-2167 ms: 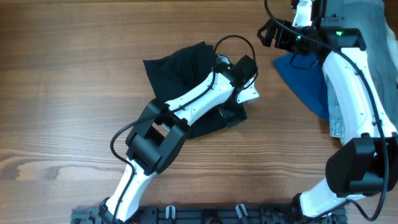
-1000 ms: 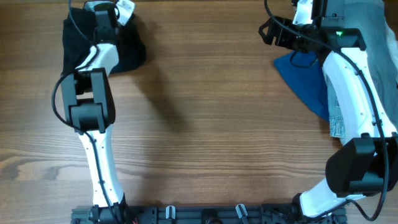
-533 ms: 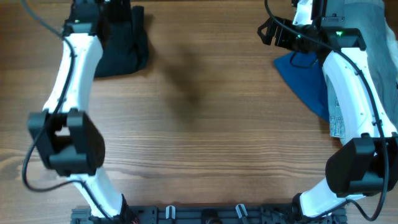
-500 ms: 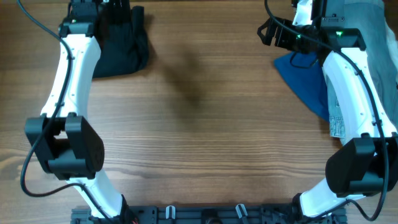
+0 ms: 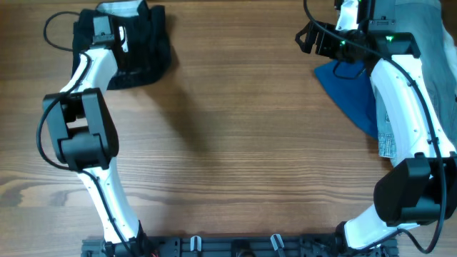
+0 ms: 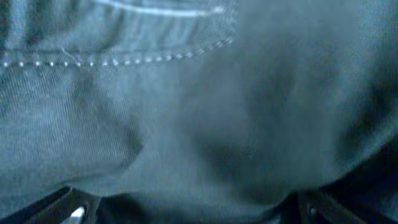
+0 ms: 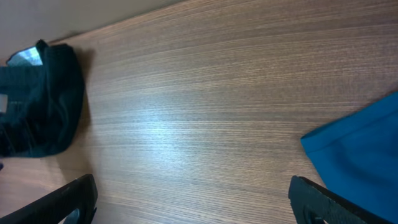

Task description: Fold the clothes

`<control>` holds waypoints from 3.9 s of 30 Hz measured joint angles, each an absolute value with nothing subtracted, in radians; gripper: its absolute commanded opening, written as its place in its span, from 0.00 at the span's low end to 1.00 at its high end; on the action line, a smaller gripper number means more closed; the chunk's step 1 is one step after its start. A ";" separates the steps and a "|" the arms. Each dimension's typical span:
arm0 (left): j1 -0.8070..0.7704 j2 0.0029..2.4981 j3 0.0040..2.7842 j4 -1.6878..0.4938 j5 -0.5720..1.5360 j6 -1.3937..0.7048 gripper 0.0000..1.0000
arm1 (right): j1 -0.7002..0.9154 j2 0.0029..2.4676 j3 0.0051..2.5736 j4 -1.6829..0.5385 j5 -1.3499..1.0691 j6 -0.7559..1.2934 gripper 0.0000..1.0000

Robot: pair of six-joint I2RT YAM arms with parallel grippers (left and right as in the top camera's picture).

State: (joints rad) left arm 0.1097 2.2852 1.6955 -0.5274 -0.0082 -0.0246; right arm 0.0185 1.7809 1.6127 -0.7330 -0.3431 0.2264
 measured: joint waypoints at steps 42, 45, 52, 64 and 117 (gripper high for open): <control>0.176 1.047 1.697 -0.940 -0.010 0.100 1.00 | 0.019 1.782 1.610 -0.550 -0.226 0.151 1.00; 0.176 0.945 1.686 -0.943 -0.010 0.100 1.00 | 0.019 1.782 1.610 -0.549 -0.226 0.151 1.00; 0.175 0.746 1.692 -0.952 -0.023 0.100 1.00 | 0.019 1.782 1.610 -0.549 -0.223 0.151 1.00; 0.165 0.358 1.206 -0.831 -0.070 0.100 1.00 | 0.019 1.782 1.611 -0.550 -0.219 0.152 1.00; 0.098 0.014 0.014 -0.056 0.227 0.100 1.00 | 0.019 1.782 1.611 -0.549 -0.215 0.151 1.00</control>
State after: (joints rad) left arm 0.0978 0.0143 0.0143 -0.0563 0.2268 0.0998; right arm 0.0185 1.7821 1.6108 -0.5491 -0.2153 0.1513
